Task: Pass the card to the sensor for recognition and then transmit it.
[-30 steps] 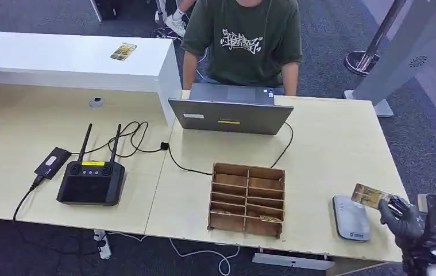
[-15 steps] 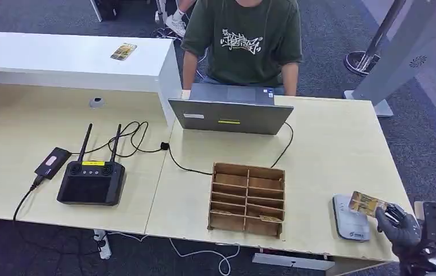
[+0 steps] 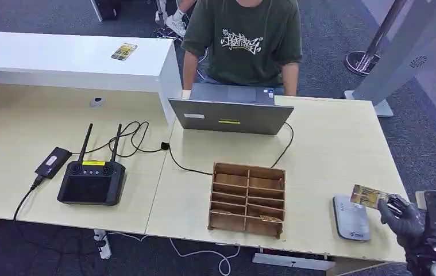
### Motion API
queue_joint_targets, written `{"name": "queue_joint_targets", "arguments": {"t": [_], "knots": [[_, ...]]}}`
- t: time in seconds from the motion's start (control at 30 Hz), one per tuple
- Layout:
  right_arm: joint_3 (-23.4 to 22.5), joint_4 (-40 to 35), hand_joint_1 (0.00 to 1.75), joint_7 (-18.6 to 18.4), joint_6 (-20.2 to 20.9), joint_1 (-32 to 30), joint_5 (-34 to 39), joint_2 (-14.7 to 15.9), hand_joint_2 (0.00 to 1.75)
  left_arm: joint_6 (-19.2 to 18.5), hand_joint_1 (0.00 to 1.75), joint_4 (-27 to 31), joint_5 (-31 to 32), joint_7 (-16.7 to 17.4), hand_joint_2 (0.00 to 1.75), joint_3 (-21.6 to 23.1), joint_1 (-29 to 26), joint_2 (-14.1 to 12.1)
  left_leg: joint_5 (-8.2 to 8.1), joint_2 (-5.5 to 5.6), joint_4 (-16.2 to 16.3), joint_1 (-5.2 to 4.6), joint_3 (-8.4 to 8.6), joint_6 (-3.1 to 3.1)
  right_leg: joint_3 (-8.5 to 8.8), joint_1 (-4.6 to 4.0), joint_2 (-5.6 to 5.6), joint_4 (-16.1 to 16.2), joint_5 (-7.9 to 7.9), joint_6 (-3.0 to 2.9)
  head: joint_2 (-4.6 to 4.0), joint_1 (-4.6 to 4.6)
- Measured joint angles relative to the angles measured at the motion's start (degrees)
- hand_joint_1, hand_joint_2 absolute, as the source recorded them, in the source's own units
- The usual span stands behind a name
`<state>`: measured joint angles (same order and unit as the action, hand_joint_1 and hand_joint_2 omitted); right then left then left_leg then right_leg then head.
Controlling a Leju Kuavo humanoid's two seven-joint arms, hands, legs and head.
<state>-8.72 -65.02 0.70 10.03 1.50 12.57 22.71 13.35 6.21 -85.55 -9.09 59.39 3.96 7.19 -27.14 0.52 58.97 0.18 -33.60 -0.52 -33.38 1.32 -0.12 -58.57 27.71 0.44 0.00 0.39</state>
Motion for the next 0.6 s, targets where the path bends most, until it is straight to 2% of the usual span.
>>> {"name": "queue_joint_targets", "arguments": {"t": [0.3,0.6], "knots": [[0.0,0.0,1.75,-1.6,1.8,-1.1,1.9,3.9,1.75,-0.1,0.00,0.0,0.0,0.0,0.00,-0.2,-0.1,0.0,-0.03,0.02,0.0,0.01,0.01,0.03,-0.01,-0.01,-0.04,0.0,0.03,0.03,0.00,-0.02],[-0.8,0.0,1.75,-1.7,2.8,-7.3,2.8,4.0,1.75,-0.1,0.00,0.0,0.0,0.0,0.00,-0.4,-0.1,0.0,-0.07,0.02,0.0,0.01,-0.01,0.05,-0.01,-0.01,-0.05,0.0,0.07,0.04,0.00,0.00]]}}
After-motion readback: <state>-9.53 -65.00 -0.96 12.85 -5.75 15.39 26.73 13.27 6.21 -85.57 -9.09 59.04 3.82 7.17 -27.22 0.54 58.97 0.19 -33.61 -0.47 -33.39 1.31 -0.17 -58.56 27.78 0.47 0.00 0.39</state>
